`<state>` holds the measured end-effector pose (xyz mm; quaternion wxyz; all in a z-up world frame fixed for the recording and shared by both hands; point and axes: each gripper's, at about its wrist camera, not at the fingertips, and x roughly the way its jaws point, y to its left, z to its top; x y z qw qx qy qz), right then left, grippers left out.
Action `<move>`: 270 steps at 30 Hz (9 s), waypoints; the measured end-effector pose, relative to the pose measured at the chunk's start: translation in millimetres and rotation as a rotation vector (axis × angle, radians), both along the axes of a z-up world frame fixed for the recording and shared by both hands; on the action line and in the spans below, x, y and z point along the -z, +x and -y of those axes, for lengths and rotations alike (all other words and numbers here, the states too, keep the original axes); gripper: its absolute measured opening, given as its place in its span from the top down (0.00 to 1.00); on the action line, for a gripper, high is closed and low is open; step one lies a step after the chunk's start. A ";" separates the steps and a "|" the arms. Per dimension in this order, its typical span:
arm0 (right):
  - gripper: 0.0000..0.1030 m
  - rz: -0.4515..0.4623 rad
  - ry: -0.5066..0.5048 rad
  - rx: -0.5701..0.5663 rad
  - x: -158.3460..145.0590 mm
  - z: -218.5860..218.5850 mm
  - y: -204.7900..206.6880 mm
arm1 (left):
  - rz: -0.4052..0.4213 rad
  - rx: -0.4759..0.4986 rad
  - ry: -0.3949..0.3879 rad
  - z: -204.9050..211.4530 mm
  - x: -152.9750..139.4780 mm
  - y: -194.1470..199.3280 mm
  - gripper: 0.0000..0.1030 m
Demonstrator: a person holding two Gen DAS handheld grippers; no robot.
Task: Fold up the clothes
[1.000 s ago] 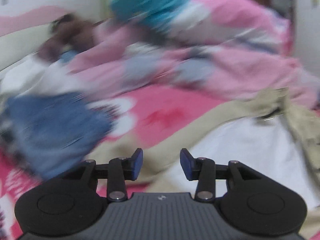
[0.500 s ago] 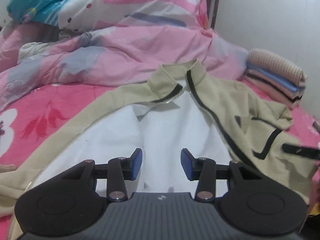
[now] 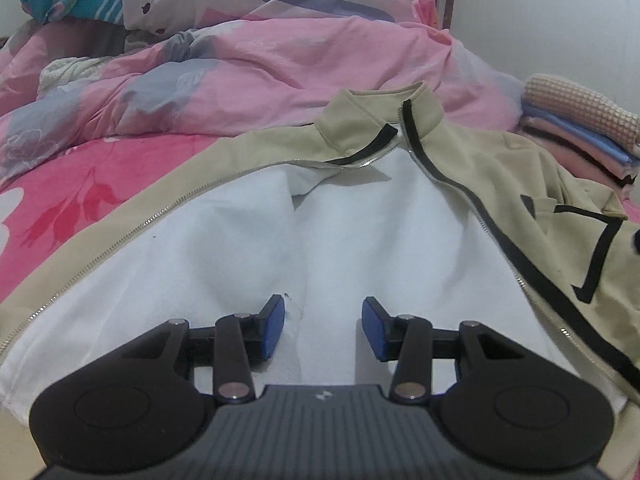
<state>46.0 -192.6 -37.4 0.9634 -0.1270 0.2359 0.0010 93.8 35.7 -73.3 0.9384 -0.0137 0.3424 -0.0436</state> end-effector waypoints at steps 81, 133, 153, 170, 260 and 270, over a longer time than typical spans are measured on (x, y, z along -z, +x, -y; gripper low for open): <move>0.90 -0.165 1.098 0.250 90.7 177.4 -16.8 | -0.009 -0.002 -0.012 5.6 -3.4 -1.8 0.40; 0.99 -0.470 0.101 -0.981 49.5 -93.3 -90.6 | -0.167 -0.282 -0.250 -161.7 -68.3 -159.8 0.98; 0.76 -0.416 0.393 -0.831 24.1 -57.0 -26.6 | -0.025 -0.282 -0.153 -185.3 -106.2 -158.6 0.73; 0.87 -0.526 0.454 -0.686 22.2 -46.3 24.5 | -0.177 0.231 -0.224 -24.3 -36.8 -14.0 0.72; 0.93 -0.404 0.057 -0.635 11.7 17.5 180.5 | 0.035 0.254 -0.238 -32.1 22.2 -35.5 0.59; 1.00 -0.337 0.054 -0.185 30.7 96.6 280.1 | 0.034 0.251 -0.202 -27.1 21.4 -36.4 0.59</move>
